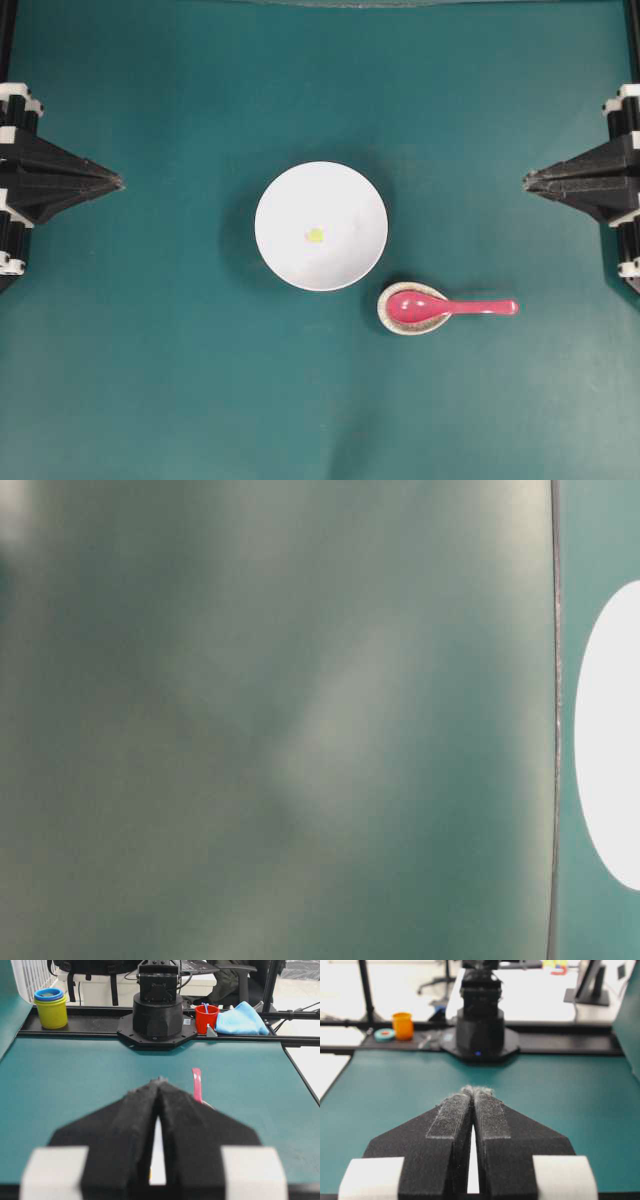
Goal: Scoop the yellow hexagonal prism block from the bowl with a spoon using the right arm.
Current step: 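Move the right gripper left toward the pink spoon handle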
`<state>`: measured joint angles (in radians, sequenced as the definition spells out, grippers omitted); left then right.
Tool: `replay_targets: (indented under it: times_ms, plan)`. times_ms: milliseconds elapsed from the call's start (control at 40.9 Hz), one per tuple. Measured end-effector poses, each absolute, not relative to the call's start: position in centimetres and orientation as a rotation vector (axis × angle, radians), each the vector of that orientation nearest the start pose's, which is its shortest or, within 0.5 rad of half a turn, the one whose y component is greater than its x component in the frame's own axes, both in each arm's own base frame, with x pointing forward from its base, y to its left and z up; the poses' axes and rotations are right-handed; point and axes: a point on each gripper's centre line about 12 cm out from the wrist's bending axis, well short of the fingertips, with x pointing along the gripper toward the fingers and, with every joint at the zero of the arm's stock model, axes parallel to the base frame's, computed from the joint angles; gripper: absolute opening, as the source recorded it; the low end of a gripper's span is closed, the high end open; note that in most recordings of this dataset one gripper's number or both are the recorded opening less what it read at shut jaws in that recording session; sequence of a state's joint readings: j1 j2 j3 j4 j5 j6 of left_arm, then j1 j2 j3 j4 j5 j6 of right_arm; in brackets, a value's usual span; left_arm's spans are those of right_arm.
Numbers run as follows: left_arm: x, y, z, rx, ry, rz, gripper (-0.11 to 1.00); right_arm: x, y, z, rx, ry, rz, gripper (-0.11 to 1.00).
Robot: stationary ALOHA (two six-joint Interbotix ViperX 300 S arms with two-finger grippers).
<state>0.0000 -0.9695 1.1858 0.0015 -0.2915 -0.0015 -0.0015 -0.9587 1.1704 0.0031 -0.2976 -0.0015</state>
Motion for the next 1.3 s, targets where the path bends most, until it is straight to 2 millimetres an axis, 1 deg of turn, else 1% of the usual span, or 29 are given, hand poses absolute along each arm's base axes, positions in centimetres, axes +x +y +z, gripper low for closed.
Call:
replay_targets:
  times_ms: [24,49,73,147,269,342,513,636,685,1100,1296]
  plan:
    - [19.8,0.0,28.9,0.000,-0.067,-0.001,0.00,20.0,-0.1,29.5,0.000,-0.084,-0.004,0.00]
    - [19.8,0.0,28.5,-0.003,-0.028,0.000,0.15,20.0,-0.1,29.4,0.001,-0.080,-0.004,0.01]
    - [19.8,0.0,28.4,-0.003,-0.017,-0.001,0.17,20.0,-0.1,29.4,0.001,-0.074,-0.004,0.02]
    - [19.8,0.0,28.2,-0.005,0.012,0.000,0.16,20.1,-0.1,29.1,0.000,-0.055,-0.007,0.03]
    - [19.8,0.0,28.0,-0.003,0.026,-0.001,0.16,20.1,-0.2,29.0,0.001,-0.048,-0.008,0.11]
    - [19.8,0.0,28.0,-0.003,0.028,-0.001,0.16,20.1,-0.1,29.0,0.001,-0.046,-0.007,0.19]
    - [19.8,0.0,28.0,-0.002,0.031,0.001,0.16,20.1,-0.2,29.0,0.000,-0.044,-0.008,0.44]
    - [19.8,0.0,28.0,-0.002,0.032,0.001,0.16,20.2,-0.2,28.9,0.000,-0.041,-0.008,0.55]
    - [19.8,0.0,28.0,-0.002,0.032,0.001,0.16,20.2,-0.2,28.9,0.000,-0.038,-0.008,0.56]
    - [19.8,0.0,28.0,-0.002,0.035,0.001,0.16,21.2,-0.2,27.5,0.057,0.026,-0.010,0.58]
    - [19.8,0.0,28.0,-0.002,0.035,0.001,0.16,21.7,0.1,25.7,0.090,0.086,-0.001,0.58]
